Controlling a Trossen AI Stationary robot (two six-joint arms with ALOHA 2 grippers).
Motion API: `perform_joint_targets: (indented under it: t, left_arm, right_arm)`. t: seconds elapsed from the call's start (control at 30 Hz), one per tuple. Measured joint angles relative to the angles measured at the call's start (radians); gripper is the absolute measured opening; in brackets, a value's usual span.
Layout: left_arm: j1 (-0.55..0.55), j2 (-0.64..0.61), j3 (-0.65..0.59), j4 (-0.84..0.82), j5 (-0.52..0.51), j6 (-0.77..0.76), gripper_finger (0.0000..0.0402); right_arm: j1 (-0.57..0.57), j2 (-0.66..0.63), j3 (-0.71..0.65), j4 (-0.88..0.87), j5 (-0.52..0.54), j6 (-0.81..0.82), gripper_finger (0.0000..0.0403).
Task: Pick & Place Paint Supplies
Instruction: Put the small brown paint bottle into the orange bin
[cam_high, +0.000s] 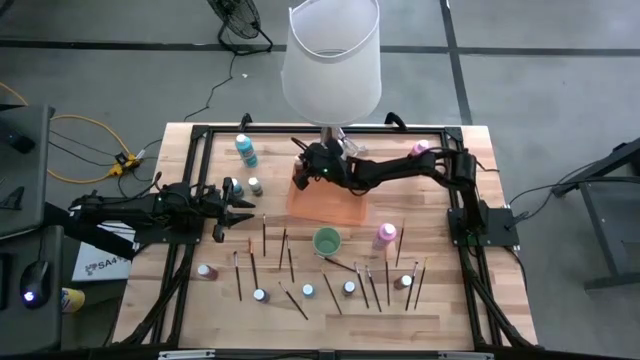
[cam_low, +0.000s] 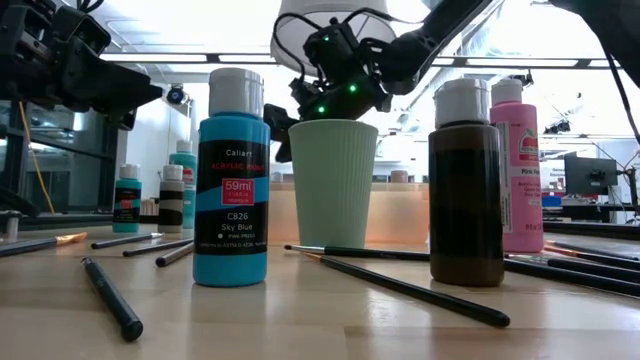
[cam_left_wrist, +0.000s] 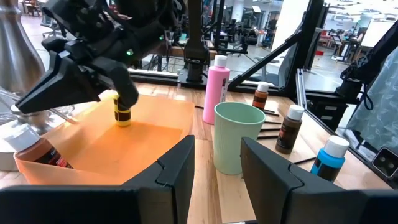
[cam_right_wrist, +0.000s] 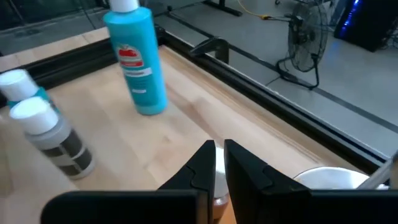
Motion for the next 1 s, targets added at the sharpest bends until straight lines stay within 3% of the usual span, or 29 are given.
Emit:
perform_joint_targets:
  t: [1.0]
  left_arm:
    - [0.0,0.0,0.0,0.0,0.0,0.0,0.0126]
  right_arm:
    - [-0.017,0.054,0.098,-0.135,0.022,0.127,0.0029]
